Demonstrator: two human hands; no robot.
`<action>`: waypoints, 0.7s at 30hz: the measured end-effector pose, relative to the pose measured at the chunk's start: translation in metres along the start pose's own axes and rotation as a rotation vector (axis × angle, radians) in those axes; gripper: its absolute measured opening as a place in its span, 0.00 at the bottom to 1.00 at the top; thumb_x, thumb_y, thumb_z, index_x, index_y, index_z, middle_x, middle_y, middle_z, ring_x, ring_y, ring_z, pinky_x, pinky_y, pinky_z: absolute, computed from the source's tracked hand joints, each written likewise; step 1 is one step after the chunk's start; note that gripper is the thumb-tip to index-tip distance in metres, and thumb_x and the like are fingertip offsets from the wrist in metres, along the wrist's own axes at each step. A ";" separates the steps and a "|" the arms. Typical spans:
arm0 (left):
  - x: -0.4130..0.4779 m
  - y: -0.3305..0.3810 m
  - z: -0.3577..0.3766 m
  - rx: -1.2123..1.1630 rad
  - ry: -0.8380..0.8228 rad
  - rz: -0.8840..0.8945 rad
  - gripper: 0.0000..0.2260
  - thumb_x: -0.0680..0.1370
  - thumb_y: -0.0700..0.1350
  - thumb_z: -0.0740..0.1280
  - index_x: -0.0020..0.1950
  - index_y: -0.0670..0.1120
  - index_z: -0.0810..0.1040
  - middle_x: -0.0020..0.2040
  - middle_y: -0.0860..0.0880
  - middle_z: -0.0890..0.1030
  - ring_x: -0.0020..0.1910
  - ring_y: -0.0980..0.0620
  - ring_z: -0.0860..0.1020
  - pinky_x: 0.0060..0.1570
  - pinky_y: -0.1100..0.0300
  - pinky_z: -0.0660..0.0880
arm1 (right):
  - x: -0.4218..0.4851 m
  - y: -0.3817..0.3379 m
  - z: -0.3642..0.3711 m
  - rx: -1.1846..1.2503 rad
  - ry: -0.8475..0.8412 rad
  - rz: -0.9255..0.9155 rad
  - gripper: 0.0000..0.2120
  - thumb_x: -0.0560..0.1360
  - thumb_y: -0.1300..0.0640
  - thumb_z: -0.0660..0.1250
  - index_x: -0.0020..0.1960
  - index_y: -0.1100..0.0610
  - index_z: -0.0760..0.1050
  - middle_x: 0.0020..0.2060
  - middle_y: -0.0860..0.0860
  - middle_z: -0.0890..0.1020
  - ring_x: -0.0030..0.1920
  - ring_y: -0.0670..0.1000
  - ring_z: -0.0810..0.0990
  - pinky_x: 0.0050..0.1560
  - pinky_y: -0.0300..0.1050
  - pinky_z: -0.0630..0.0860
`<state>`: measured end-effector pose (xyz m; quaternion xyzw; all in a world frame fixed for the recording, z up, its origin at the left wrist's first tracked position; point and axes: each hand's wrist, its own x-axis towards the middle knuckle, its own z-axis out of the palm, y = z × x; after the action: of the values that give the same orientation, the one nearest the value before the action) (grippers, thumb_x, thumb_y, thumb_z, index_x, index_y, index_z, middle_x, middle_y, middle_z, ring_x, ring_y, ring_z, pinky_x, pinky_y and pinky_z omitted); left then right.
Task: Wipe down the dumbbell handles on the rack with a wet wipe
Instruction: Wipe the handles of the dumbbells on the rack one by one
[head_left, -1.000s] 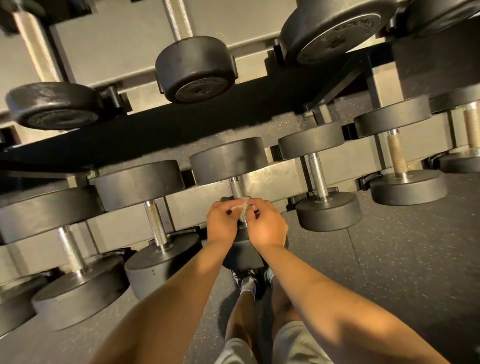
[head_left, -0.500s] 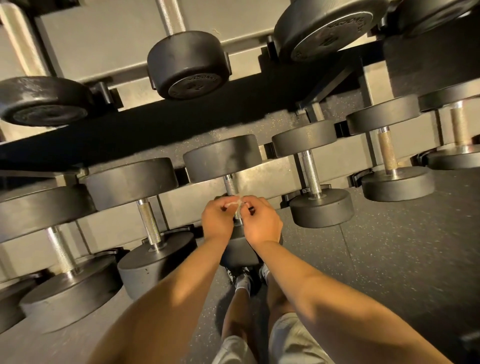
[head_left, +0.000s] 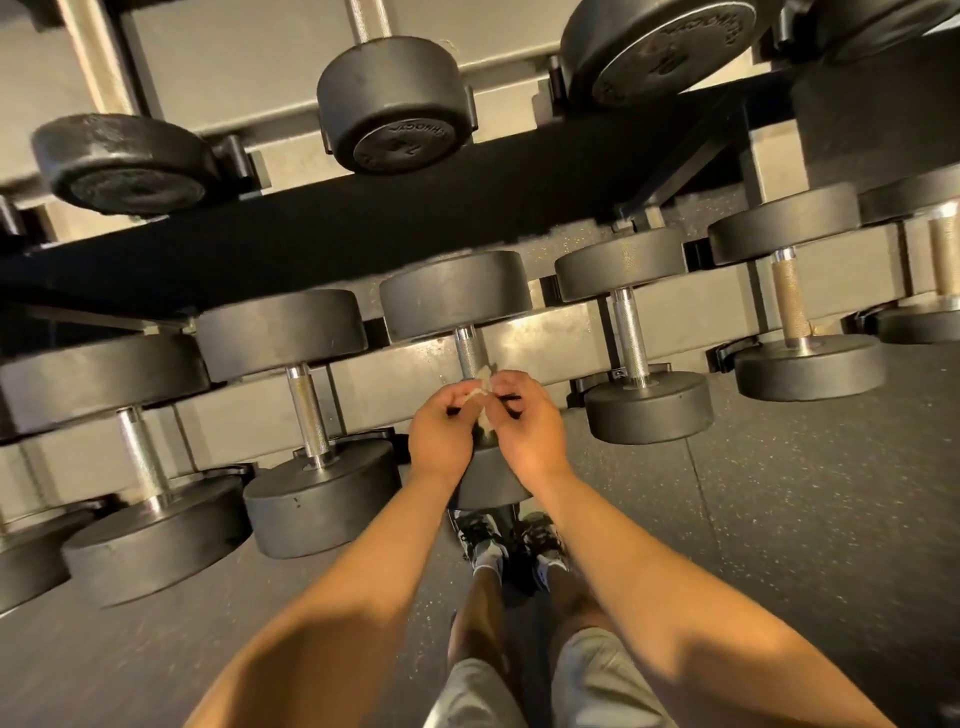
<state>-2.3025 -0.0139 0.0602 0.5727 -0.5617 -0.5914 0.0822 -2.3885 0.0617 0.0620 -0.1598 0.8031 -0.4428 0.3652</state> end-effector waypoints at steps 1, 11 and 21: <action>-0.004 0.003 0.002 0.007 -0.002 0.029 0.08 0.82 0.43 0.67 0.59 0.51 0.84 0.53 0.56 0.85 0.54 0.57 0.81 0.58 0.59 0.77 | 0.000 -0.001 -0.002 0.006 -0.022 -0.022 0.10 0.79 0.55 0.68 0.60 0.50 0.77 0.53 0.44 0.80 0.53 0.42 0.79 0.56 0.38 0.75; -0.013 0.005 0.009 0.134 0.128 0.127 0.15 0.86 0.47 0.58 0.70 0.49 0.77 0.63 0.56 0.76 0.61 0.63 0.72 0.62 0.69 0.65 | 0.039 -0.016 -0.007 -0.162 0.023 -0.110 0.10 0.79 0.67 0.65 0.56 0.59 0.81 0.54 0.52 0.81 0.54 0.46 0.78 0.58 0.39 0.75; -0.011 0.002 0.013 0.315 0.187 0.076 0.17 0.86 0.52 0.54 0.70 0.59 0.76 0.59 0.55 0.83 0.56 0.53 0.79 0.57 0.54 0.77 | 0.058 -0.011 0.012 -0.125 -0.084 -0.083 0.06 0.77 0.66 0.68 0.49 0.61 0.83 0.49 0.51 0.82 0.51 0.49 0.80 0.55 0.32 0.76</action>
<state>-2.3097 0.0008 0.0648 0.6093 -0.6586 -0.4367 0.0660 -2.4203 0.0150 0.0415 -0.2338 0.8058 -0.3995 0.3693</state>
